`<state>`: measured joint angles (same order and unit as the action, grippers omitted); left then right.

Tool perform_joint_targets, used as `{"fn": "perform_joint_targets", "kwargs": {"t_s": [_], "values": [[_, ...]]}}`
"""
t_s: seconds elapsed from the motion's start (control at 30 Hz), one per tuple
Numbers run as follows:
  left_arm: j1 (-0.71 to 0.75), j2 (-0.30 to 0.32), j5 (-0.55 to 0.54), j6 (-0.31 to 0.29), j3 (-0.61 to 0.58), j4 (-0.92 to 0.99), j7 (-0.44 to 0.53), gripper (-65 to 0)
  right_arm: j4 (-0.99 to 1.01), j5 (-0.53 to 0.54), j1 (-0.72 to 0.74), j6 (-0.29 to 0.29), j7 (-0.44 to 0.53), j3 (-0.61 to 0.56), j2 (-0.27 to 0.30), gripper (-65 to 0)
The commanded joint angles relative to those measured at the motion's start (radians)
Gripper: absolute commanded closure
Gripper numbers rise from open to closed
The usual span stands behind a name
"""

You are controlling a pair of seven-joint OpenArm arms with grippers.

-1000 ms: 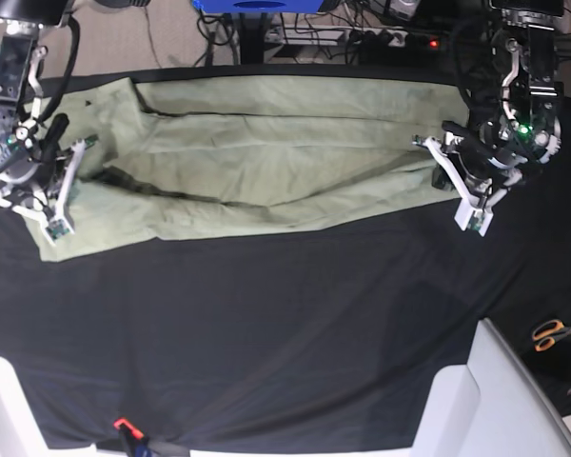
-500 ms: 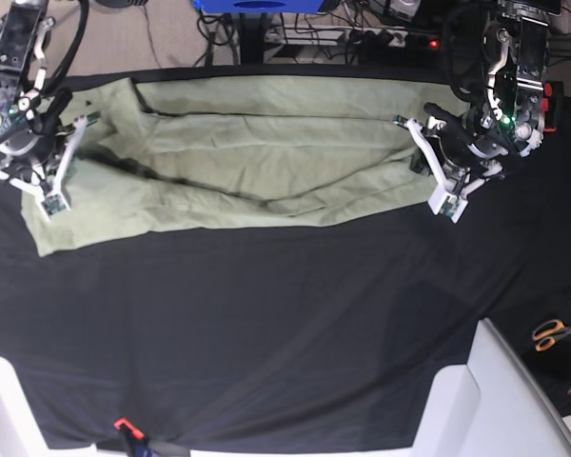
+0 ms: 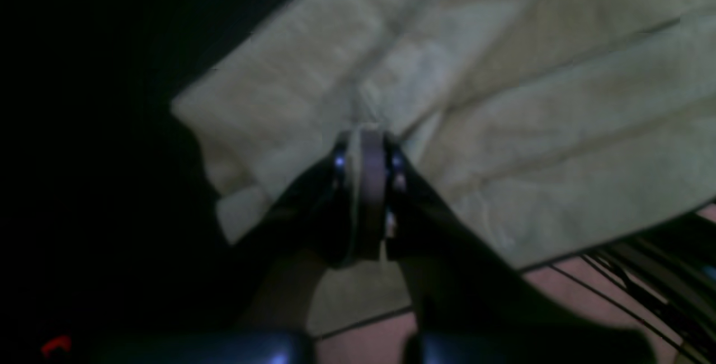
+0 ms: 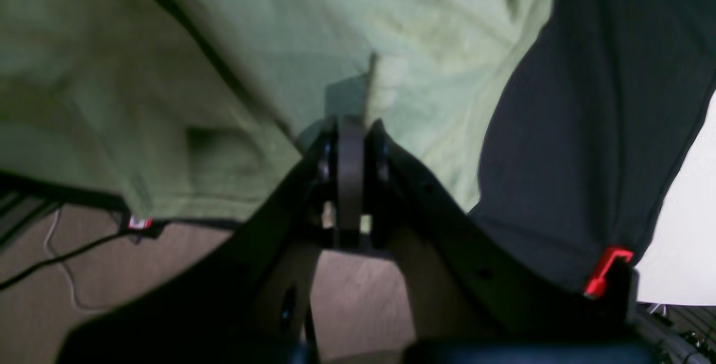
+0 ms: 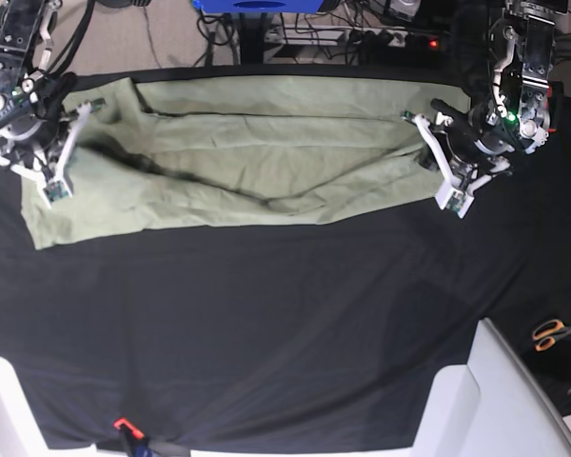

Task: Fold the T-shirt properly
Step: 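Regrip the strip ends and pull them taut with both grippers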

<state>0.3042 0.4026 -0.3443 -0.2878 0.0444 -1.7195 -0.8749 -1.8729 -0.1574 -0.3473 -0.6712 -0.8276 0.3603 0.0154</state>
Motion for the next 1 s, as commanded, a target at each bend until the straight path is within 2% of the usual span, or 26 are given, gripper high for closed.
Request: {"fn": "perform_joint_targets", "kwargs": {"t_s": [0.0, 0.47, 0.97], "values": [[0.002, 0.012, -0.006, 0.000, 0.005, -0.015, 0.010, 0.0, -0.021, 0.003, 0.000, 0.001, 0.011, 0.004, -0.005, 0.0], [0.002, 0.022, -0.006, 0.000, 0.005, -0.015, 0.010, 0.0, -0.084, 0.003, -0.080, 0.001, 0.017, 0.006, -0.070, 0.0], [0.003, 0.040, -0.006, 0.000, 0.005, -0.015, 0.010, 0.0, -0.083, 0.003, -0.111, 0.001, 0.018, 0.007, -0.071, 0.0]]}}
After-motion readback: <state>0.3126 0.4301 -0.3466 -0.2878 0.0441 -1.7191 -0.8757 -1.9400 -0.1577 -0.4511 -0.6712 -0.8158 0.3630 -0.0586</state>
